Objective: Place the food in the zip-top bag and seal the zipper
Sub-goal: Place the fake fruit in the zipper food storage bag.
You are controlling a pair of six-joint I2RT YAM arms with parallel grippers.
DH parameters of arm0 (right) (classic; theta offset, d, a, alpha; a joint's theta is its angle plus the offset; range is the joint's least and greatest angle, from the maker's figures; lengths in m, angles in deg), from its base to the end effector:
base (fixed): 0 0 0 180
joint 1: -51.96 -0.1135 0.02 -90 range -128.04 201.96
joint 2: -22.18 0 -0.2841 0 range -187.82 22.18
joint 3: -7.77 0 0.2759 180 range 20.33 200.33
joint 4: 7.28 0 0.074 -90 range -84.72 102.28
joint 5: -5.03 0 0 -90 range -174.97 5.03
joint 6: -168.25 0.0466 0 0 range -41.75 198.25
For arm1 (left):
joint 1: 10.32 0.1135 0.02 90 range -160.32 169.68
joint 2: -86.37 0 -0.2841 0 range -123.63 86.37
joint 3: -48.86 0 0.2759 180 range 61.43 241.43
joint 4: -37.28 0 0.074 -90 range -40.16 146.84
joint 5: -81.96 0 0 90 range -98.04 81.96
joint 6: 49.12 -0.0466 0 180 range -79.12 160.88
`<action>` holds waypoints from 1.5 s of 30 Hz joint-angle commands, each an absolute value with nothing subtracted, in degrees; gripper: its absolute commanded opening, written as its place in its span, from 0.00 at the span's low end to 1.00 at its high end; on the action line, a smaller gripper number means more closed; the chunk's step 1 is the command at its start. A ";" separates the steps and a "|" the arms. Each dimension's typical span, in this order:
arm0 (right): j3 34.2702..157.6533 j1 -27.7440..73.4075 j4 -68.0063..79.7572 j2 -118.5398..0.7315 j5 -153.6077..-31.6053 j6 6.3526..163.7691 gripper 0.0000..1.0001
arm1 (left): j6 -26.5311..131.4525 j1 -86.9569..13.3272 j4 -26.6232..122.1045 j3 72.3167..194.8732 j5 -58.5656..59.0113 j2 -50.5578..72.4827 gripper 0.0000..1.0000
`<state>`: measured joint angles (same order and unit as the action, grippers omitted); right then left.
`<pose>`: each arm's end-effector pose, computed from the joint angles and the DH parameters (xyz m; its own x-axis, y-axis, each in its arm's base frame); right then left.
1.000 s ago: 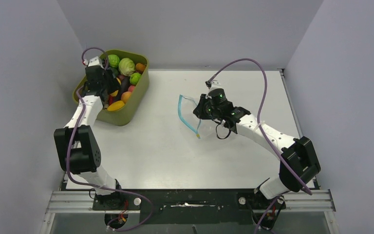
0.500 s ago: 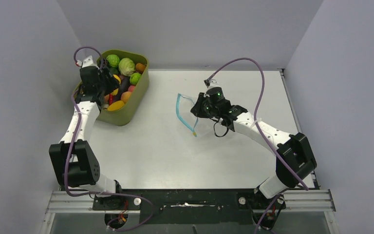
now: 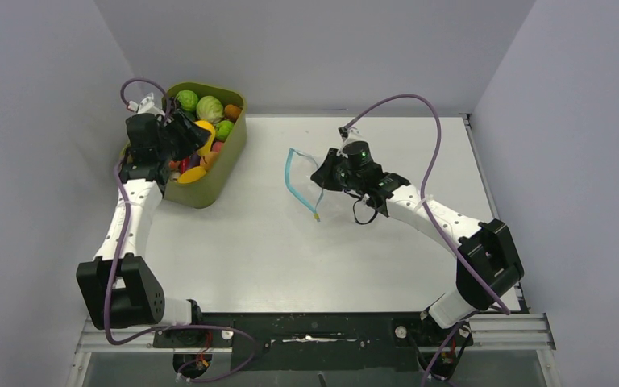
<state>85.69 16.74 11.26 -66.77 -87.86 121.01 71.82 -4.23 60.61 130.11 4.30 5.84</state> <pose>0.3176 0.2271 0.2853 -0.7114 0.3278 -0.6217 -0.1755 0.7737 0.6088 0.3585 0.0282 0.3512 -0.3755 -0.5452 -0.7495 -0.1172 0.8301 -0.5451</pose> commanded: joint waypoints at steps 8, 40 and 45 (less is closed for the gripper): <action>87.03 17.50 3.27 -66.40 -91.06 120.29 0.00 | 78.14 -9.19 57.67 126.85 18.30 11.16 0.30; 84.93 18.08 -6.61 -66.10 -99.97 116.72 0.00 | 86.75 -28.06 53.36 122.99 21.56 0.91 0.26; 84.39 18.03 -7.05 -66.72 -101.46 116.66 0.00 | 86.95 -29.13 55.09 124.35 19.05 -0.59 0.26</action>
